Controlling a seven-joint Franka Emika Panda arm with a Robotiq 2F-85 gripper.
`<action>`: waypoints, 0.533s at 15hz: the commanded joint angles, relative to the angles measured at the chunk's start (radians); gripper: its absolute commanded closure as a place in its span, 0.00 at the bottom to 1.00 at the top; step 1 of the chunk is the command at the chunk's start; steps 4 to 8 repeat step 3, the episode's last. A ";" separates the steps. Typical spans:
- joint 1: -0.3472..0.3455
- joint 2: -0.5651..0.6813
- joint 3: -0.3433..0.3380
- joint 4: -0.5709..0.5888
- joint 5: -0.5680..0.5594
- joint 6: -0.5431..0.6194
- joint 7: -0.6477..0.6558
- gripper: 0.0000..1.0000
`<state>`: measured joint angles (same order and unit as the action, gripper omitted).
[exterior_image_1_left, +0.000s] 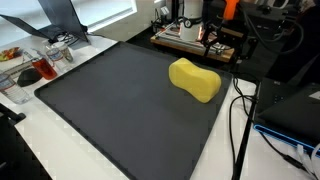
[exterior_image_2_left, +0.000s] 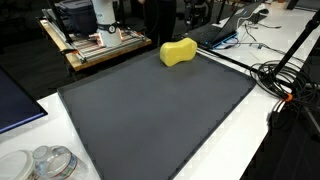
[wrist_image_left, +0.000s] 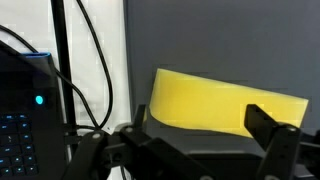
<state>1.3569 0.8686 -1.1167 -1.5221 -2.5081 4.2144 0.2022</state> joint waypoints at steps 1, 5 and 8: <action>-0.004 0.002 0.004 0.007 0.000 0.000 0.003 0.00; -0.004 0.003 0.004 0.007 0.000 0.000 0.003 0.00; -0.004 0.003 0.004 0.007 0.000 0.000 0.003 0.00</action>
